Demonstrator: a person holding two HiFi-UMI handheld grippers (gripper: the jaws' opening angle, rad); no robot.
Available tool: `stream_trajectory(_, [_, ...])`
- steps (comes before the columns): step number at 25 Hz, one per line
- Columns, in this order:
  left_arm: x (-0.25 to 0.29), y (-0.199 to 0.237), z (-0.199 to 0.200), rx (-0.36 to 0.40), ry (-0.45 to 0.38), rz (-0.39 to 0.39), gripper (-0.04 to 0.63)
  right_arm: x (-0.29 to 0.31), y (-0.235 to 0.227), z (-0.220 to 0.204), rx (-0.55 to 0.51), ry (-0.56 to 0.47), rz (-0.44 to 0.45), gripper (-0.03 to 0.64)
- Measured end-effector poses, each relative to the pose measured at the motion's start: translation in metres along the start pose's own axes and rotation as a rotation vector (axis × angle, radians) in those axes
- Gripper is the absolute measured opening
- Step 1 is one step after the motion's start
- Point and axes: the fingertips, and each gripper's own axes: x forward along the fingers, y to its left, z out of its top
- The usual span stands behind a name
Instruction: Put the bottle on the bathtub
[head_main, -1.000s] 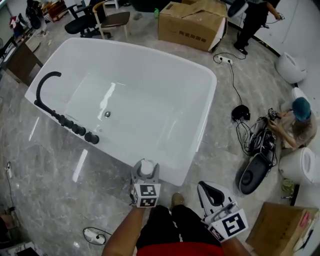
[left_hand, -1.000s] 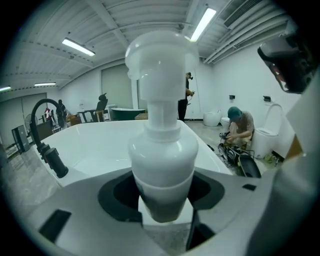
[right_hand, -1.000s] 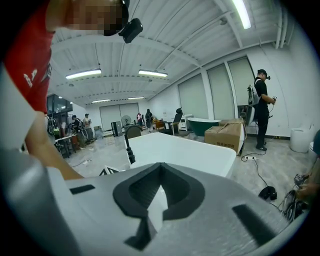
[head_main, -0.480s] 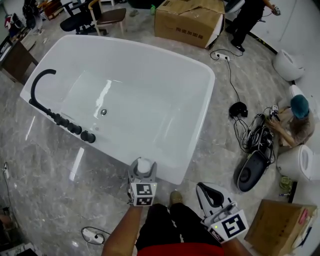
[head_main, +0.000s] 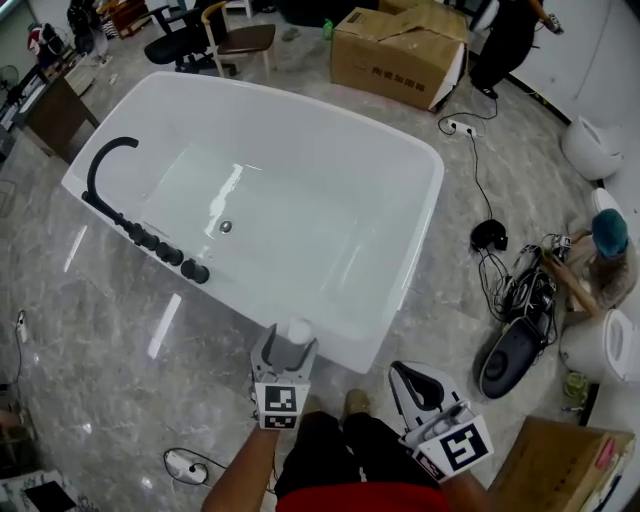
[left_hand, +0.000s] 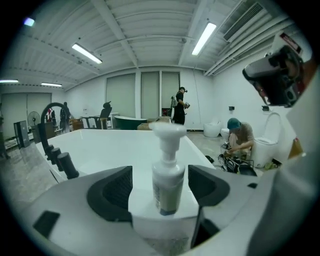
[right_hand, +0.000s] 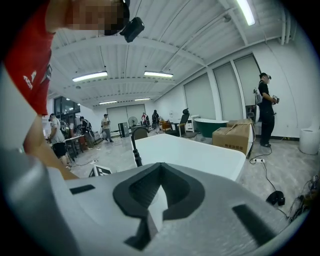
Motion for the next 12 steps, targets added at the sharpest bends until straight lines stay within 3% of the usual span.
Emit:
stream_trajectory(7, [-0.071, 0.001, 0.078, 0.011, -0.142, 0.042, 0.321, 0.003, 0.005, 0.035, -0.022, -0.08, 0.082, 0.005])
stream_trajectory(12, [-0.122, -0.016, 0.153, -0.025, -0.24, 0.061, 0.32, -0.005, 0.014, 0.058, -0.04, -0.132, 0.151, 0.005])
